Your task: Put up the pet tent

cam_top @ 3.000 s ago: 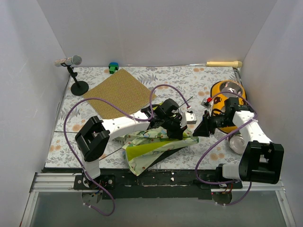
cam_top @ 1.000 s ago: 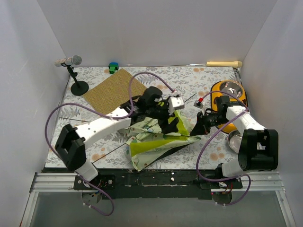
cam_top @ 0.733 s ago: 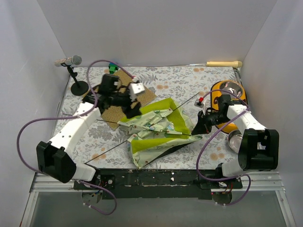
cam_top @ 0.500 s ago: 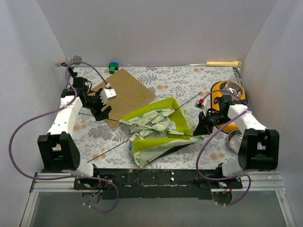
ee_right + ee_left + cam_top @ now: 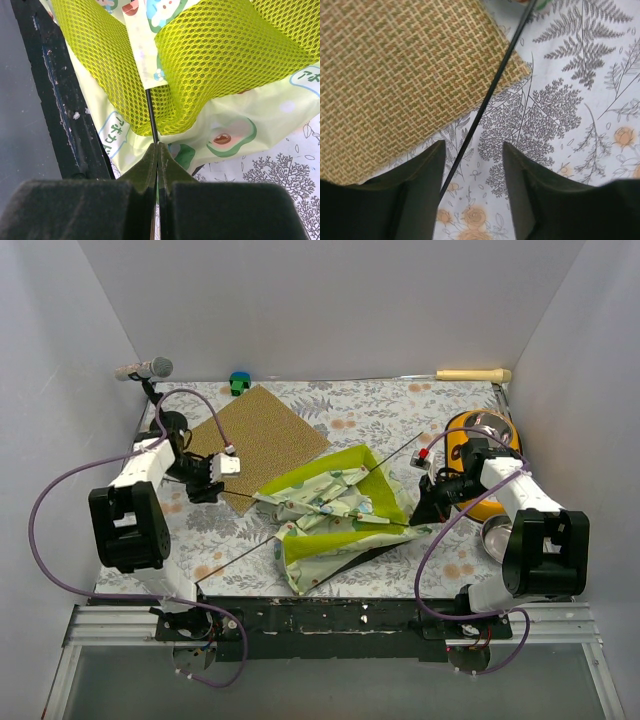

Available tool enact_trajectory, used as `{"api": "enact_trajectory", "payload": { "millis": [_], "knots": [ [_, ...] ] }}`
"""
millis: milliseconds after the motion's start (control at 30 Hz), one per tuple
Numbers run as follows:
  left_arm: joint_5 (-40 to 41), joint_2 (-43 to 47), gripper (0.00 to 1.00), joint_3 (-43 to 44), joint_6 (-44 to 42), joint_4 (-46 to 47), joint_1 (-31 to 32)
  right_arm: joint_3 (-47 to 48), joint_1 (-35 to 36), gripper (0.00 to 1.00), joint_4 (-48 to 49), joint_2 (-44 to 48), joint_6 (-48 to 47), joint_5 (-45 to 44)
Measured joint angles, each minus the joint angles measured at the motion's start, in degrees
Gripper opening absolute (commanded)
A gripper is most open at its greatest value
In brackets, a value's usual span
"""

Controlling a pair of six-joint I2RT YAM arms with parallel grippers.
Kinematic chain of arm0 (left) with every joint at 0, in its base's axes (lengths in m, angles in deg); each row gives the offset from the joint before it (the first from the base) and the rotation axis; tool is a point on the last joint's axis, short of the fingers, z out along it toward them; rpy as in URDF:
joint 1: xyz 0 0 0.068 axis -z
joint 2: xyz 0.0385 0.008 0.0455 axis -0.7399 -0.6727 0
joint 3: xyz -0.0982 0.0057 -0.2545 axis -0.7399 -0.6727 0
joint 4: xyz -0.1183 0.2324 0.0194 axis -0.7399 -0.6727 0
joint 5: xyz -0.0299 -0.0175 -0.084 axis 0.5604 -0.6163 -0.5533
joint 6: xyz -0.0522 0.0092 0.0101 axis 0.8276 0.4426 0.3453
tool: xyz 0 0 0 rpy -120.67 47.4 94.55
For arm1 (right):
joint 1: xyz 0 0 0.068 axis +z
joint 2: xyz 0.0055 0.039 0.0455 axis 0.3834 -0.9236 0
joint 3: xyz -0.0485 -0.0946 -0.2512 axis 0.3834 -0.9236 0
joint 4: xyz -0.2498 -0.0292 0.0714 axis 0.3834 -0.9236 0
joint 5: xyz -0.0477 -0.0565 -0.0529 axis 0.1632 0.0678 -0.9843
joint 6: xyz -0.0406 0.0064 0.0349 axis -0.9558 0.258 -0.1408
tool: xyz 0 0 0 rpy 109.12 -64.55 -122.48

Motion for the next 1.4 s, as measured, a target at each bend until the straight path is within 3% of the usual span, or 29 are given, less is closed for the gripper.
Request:
{"api": "enact_trajectory", "payload": {
  "millis": [167, 433, 500, 600, 1000, 1200, 1400],
  "knots": [
    [-0.4, -1.3, 0.0, -3.0, -2.3, 0.8, 0.5, 0.1, 0.0, 0.01, -0.2, -0.6, -0.5, 0.0],
    [-0.2, 3.3, 0.0, -7.0, -0.9, 4.6, 5.0, 2.0, -0.8, 0.01, -0.7, -3.9, -0.7, -3.4],
    [-0.2, 5.0, 0.0, -7.0, 0.6, 5.8, 6.7, 2.2, -0.6, 0.2, -0.6, -4.1, -0.7, -4.5],
    [-2.5, 8.0, 0.0, -7.1, 2.3, 6.7, 9.2, 2.6, 0.1, 0.32, -0.5, -4.4, -0.1, -3.8],
    [-7.6, 15.1, 0.0, -7.6, 3.2, 6.1, 11.1, 10.3, 3.7, 0.61, -0.2, -3.7, 3.1, -0.7],
    [-10.0, 17.3, 0.0, -7.6, 3.1, 7.0, 11.1, 19.1, 10.8, 0.69, 6.3, 0.5, 8.9, -2.7],
    [-11.0, 17.8, 0.0, -7.8, 3.0, 7.5, 11.1, 22.9, 24.6, 0.74, 17.8, -0.7, 15.0, -10.9]
  ]
}}
